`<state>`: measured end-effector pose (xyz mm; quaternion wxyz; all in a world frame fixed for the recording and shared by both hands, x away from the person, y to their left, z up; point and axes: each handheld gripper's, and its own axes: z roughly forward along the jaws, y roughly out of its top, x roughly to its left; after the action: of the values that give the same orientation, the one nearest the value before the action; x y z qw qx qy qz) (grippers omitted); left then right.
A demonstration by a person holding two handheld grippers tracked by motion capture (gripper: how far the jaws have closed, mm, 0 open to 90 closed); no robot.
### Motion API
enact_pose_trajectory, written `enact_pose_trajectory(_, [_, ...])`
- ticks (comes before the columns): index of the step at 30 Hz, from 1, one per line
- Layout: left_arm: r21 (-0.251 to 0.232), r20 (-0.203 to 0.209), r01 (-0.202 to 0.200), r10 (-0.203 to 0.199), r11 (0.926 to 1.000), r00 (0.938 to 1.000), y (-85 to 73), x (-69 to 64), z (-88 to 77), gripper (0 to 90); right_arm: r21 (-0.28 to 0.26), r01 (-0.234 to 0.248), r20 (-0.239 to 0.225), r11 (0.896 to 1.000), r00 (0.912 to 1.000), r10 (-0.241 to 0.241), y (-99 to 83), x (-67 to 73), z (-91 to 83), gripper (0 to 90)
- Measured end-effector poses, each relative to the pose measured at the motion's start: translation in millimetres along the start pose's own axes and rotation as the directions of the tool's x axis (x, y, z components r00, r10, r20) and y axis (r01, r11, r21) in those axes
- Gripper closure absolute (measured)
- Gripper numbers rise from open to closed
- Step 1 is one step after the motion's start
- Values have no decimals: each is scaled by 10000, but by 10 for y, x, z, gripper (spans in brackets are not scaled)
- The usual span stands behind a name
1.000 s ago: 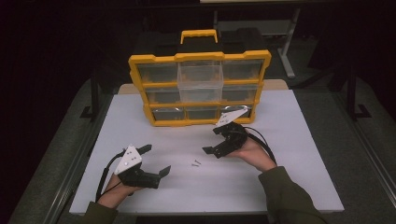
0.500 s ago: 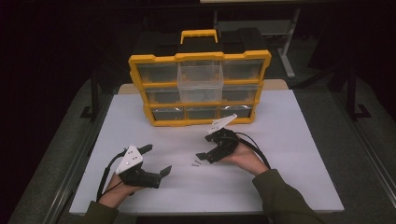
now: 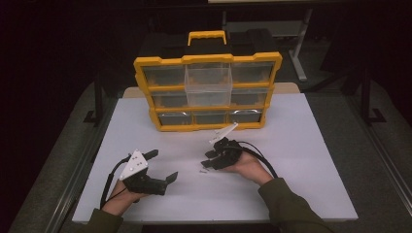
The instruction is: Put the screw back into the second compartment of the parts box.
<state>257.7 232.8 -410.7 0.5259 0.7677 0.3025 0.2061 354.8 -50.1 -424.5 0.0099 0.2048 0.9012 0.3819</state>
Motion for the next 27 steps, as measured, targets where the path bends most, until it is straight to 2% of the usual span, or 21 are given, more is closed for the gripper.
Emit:
enact_pose_trajectory(2, [-11, 21, 51, -51, 10000, 10000, 1, -11, 2, 0, 172, 85, -14, 9998, 10000, -85, -6, 13, 37, 628])
enact_pose_trajectory(6, [31, 42, -7, 7, 10000, 10000, 1, -11, 4, 0, 389, -130, -99, 9992, 9999, 134, -14, 39, 93, 680])
enact_pose_trajectory(8, [26, 35, 14, -14, 10000, 10000, 0, -11, 3, 0, 488, 226, -50, 9986, 9997, -224, -23, 18, 125, 705])
enact_pose_trajectory(11, [19, 34, 5, -5, 10000, 10000, -3, -7, 4, 0, 591, 242, -116, 9980, 9997, -235, -27, 20, 157, 729])
enact_pose_trajectory(14, [6, 40, 15, -15, 10000, 10000, -2, -9, 4, 0, 672, 5, -131, 9977, 9999, 4, -27, 32, 165, 742])
enact_pose_trajectory(15, [50, 47, -48, 48, 10000, 10000, 0, -9, 2, 0, 763, 197, -72, 9969, 9998, -192, -36, 22, 200, 775])
enact_pose_trajectory(20, [51, 26, 1, -2, 10000, 10000, -3, -9, 6, 0, 906, 382, 243, 9952, 9989, -405, -42, 54, 226, 837])
enact_pose_trajectory(23, [56, 40, -74, 74, 10000, 10000, -3, -12, 9, 0, 876, 700, 360, 9937, 9967, -734, -45, 54, 238, 867])
enact_pose_trajectory(27, [34, 53, -18, 18, 10000, 10000, -1, -21, 11, 0, 915, 620, 372, 9939, 9971, -656, -41, 58, 236, 874])
